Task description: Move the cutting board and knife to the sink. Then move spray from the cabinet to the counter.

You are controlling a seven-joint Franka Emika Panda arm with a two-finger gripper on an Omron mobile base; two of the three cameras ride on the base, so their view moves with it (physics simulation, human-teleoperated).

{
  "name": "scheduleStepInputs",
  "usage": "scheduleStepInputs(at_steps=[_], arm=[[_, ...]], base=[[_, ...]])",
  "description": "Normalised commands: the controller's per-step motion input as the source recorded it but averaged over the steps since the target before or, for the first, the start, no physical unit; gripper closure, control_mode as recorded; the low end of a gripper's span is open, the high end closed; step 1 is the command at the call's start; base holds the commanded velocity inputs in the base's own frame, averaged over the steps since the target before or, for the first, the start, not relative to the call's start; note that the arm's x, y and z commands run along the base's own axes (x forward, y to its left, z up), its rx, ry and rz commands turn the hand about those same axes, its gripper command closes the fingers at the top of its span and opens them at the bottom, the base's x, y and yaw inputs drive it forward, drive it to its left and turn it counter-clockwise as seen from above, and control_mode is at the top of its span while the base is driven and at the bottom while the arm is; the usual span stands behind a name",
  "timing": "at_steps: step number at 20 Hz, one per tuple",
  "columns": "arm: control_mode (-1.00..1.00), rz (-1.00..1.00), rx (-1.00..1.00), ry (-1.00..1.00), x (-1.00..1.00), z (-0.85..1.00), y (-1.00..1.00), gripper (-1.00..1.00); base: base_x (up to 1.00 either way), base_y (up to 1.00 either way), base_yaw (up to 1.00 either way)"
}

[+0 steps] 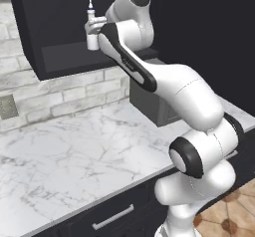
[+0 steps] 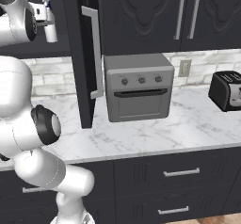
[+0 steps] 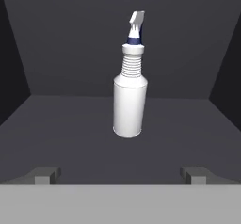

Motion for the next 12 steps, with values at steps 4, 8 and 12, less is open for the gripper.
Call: scheduleStepInputs(at_steps=[4,8,12], arm=[[-1.00,0.00,-0.01,0.00,0.34,-0.10,0.00,-1.00],[-1.00,0.00,0.00,0.00,0.26,-0.17,0.00,-1.00],[-1.00,0.00,0.00,0.00,0.24,-0.10,0.00,-1.00]], base=[[0.00,0.00,0.00],[0.00,0.00,0.00],[0.00,0.00,0.00]])
